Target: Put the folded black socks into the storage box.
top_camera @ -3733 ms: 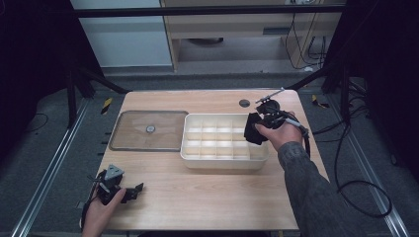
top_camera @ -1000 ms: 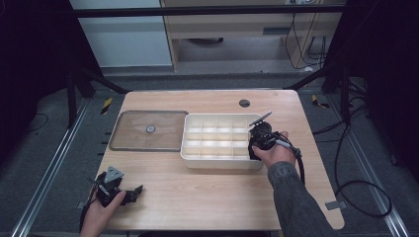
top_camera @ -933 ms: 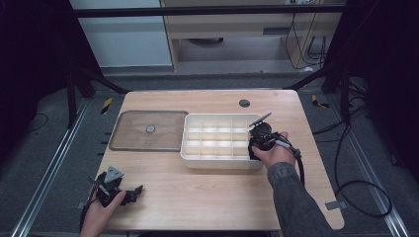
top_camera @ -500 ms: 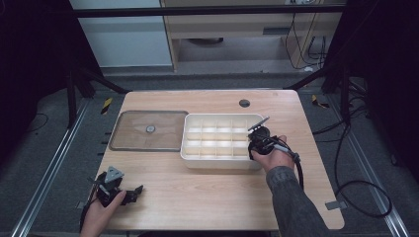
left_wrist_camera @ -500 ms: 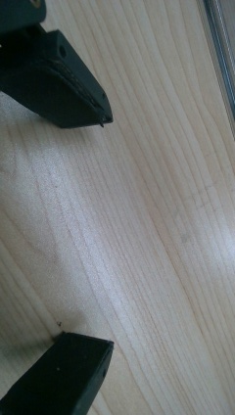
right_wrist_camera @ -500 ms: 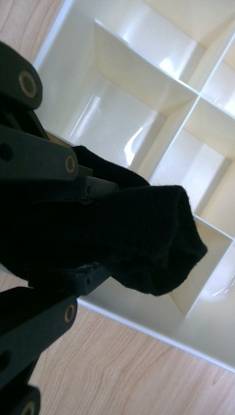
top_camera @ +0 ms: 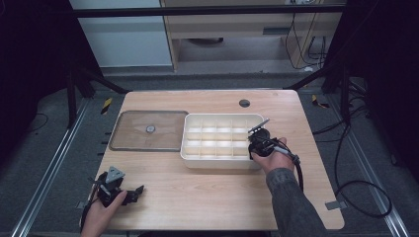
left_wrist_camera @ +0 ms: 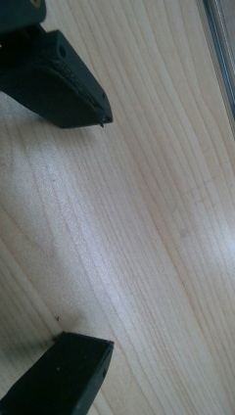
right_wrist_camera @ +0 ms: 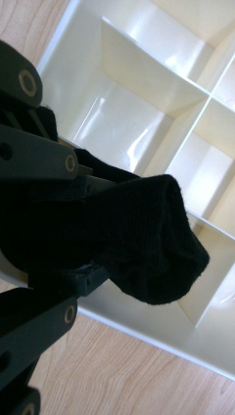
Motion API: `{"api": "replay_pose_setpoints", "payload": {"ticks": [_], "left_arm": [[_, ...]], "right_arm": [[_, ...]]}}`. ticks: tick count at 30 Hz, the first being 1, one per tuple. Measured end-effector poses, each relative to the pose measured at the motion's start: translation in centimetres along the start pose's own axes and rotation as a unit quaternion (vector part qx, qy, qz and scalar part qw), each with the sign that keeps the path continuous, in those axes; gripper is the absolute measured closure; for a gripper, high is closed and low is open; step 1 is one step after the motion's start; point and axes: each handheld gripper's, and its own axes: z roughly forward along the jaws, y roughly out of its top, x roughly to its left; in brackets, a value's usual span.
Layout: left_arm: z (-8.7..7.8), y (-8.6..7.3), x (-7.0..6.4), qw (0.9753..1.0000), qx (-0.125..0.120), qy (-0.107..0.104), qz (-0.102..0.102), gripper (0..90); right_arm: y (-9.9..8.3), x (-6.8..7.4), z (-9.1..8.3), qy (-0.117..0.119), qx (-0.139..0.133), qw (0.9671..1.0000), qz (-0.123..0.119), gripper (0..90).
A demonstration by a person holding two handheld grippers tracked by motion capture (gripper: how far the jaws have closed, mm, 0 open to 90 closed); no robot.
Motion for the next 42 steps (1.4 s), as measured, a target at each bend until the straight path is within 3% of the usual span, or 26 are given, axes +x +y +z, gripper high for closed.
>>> {"api": "replay_pose_setpoints", "payload": {"ticks": [11,14,18,23,42], "left_arm": [[0.0,0.0,0.0,1.0,0.0,-0.001,0.0,0.0],[0.0,0.0,0.0,1.0,0.0,-0.001,0.001,0.0],[0.0,0.0,0.0,1.0,0.003,-0.001,0.002,0.0],[0.0,0.0,-0.1,1.0,0.002,-0.001,0.002,0.0],[0.0,0.0,-0.1,1.0,-0.001,-0.002,-0.001,0.0]], "right_arm": [[0.3,-0.7,-0.5,0.02,-0.008,0.9996,0.017,59.8],[0.3,-0.7,-0.7,0.024,-0.01,0.9995,0.017,52.7],[0.6,-0.5,-1.5,0.029,-0.019,0.9992,0.02,44.1],[0.8,-0.7,-3.0,0.036,-0.039,0.9984,0.021,40.3],[0.9,-4.0,-6.0,0.052,-0.083,0.9919,0.08,27.1]]}}
